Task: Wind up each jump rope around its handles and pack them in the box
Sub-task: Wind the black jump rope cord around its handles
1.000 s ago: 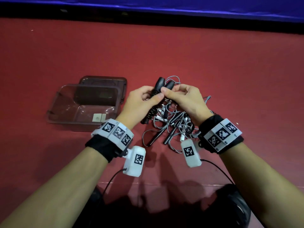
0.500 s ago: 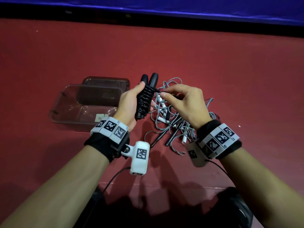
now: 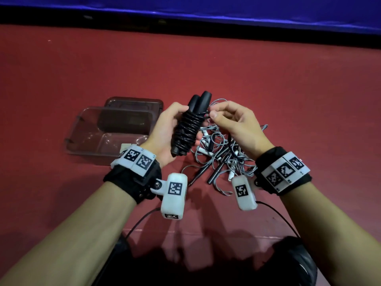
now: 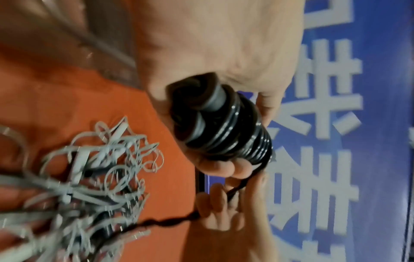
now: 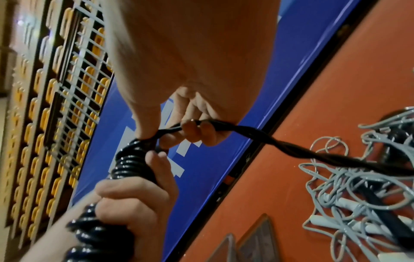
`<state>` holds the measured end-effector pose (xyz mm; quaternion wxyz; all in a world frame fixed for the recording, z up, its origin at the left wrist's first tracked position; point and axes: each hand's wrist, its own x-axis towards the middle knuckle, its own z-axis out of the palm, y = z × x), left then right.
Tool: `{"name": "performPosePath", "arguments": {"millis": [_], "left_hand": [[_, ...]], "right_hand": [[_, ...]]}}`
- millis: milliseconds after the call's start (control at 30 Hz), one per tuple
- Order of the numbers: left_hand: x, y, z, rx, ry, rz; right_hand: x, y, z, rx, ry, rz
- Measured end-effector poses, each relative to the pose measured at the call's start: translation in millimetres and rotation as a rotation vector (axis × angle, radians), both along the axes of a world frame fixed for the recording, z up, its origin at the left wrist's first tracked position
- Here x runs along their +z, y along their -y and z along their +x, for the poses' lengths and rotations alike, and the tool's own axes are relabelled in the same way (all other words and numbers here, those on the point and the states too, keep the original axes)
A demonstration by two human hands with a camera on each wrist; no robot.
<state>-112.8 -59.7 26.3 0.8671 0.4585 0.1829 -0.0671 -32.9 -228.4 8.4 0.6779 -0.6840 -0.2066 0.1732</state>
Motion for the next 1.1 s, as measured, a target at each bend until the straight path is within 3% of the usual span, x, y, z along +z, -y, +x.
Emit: {"name": "performPosePath", "arguments": {"millis": [100, 200, 300, 367, 400, 467, 567, 667, 733, 800, 833, 967, 1100], "left_hand": [[-1, 4, -5, -0.057, -0.044, -0.211], [-5, 6, -9, -0.170, -0.083, -0.356], [-9, 10, -9, -0.175, -0.123, -0.364], [-11, 15, -7, -0.052, -0.119, -0.304], [-11, 19, -6, 0.027, -0.105, -0.249], [-16, 19, -4, 0.171, -0.081, -0.075], [-21, 11, -1, 0.344, -0.043, 0.289], [-20, 4, 2, 0.384, 0.002, 0.680], [-18, 5, 0, 0.382, 0.032, 0.848], [-17, 5, -2, 0.375, 0.056, 0.871], [-16, 5, -3, 0.354, 0.069, 0.822], [-13, 3, -1, 0.216, 0.047, 0.407], [0, 12, -7, -0.035, 0.007, 0.023]], "right_hand": [[-4, -3, -4, 0.080, -0.161, 0.114], [-4, -3, -8, 0.144, -0.225, 0.084], [-6, -2, -9, 0.167, -0.306, 0.048], [-5, -5, -9, 0.075, -0.285, -0.027], [-5, -5, -8, -0.015, -0.185, -0.087], [-8, -1, -4, -0.142, 0.199, -0.213], [-12, 5, -1, -0.046, 0.637, -0.425], [-14, 5, -3, -0.056, 0.721, -0.481], [-12, 5, -5, -0.076, 0.757, -0.549], [-9, 5, -5, -0.056, 0.658, -0.597], [-9, 5, -4, -0.033, 0.511, -0.523], [-7, 7, 1, 0.059, -0.130, -0.163], [-7, 9, 1, 0.263, -0.391, -0.024]]}}
